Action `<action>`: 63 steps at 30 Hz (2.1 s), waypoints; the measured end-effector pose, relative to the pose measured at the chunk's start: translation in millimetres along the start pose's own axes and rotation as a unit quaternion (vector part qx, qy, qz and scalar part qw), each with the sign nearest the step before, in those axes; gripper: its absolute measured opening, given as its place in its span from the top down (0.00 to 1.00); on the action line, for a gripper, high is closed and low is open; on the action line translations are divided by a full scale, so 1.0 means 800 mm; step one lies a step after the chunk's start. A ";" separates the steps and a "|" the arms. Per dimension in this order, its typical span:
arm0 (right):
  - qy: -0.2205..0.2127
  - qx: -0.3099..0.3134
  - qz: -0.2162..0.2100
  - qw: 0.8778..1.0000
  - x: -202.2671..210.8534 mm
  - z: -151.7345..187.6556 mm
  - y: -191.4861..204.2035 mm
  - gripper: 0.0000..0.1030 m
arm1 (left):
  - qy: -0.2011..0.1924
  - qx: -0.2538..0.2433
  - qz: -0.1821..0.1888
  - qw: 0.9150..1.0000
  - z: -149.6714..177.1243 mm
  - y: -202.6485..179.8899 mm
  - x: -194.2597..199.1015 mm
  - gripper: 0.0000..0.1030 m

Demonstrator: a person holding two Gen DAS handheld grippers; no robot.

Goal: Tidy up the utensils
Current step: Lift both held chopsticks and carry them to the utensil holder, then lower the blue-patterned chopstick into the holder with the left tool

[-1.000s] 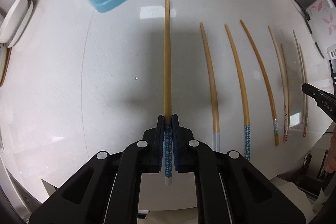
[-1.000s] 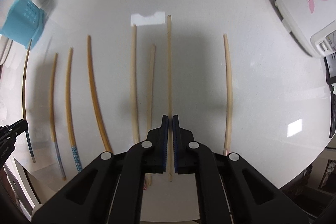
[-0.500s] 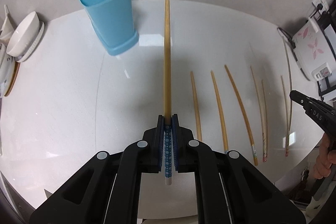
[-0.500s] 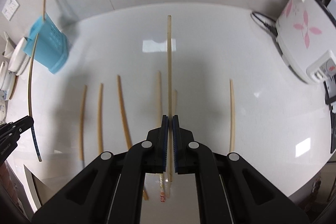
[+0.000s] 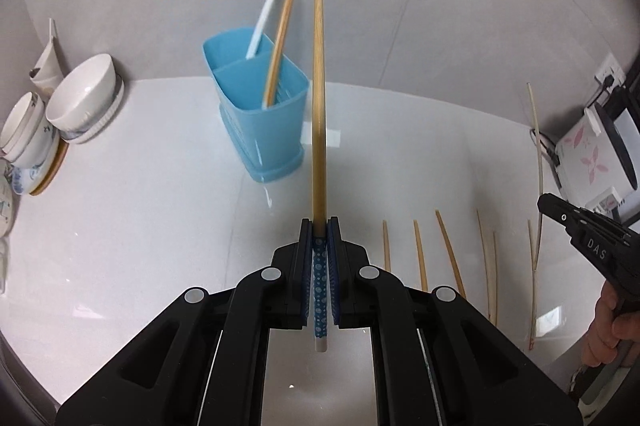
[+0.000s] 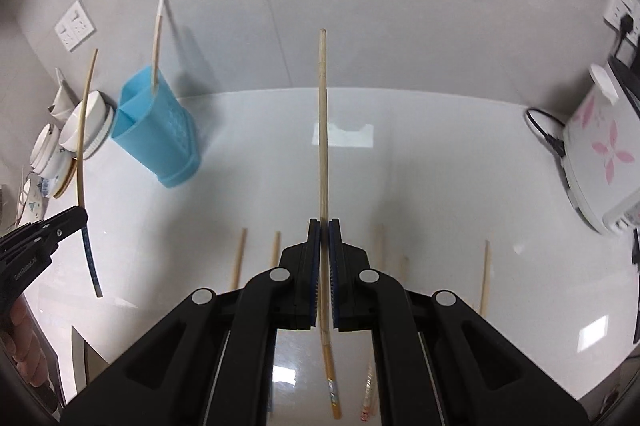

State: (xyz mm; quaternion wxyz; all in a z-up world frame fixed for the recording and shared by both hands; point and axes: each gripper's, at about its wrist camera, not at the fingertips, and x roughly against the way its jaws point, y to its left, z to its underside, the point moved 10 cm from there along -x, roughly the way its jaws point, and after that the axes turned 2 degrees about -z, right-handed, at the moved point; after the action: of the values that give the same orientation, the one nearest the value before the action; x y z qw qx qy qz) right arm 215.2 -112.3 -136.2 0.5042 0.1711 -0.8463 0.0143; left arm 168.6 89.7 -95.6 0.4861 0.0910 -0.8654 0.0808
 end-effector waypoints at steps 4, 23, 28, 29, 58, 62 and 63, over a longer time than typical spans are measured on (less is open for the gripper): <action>-0.015 0.010 -0.012 1.000 0.002 -0.021 0.028 0.97 | -0.022 0.009 -0.002 1.000 -0.022 0.013 0.008 0.94; -0.086 0.032 -0.059 0.994 0.002 -0.107 0.156 0.97 | -0.148 0.025 0.026 0.988 -0.127 0.071 0.028 0.94; -0.114 0.031 -0.071 0.990 0.005 -0.129 0.185 0.97 | -0.192 0.021 0.053 0.980 -0.157 0.077 0.030 0.94; -0.118 0.029 -0.070 0.990 0.005 -0.132 0.189 0.97 | -0.198 0.019 0.055 0.978 -0.161 0.077 0.030 0.94; -0.136 -0.008 -0.062 0.989 -0.058 -0.185 0.195 0.97 | -0.260 -0.047 0.085 0.961 -0.198 0.058 -0.089 0.93; -0.129 -0.012 -0.065 0.989 -0.066 -0.180 0.189 0.97 | -0.246 -0.052 0.079 0.965 -0.188 0.057 -0.108 0.94; -0.127 -0.014 -0.066 0.990 -0.067 -0.178 0.187 0.97 | -0.242 -0.054 0.077 0.966 -0.186 0.056 -0.112 0.94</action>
State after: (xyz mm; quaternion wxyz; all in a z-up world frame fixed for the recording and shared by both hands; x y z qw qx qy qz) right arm 313.8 71.6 -90.4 0.3946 0.2203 -0.8905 -0.0530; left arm 326.6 174.5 -98.4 0.2582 0.0144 -0.9648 0.0469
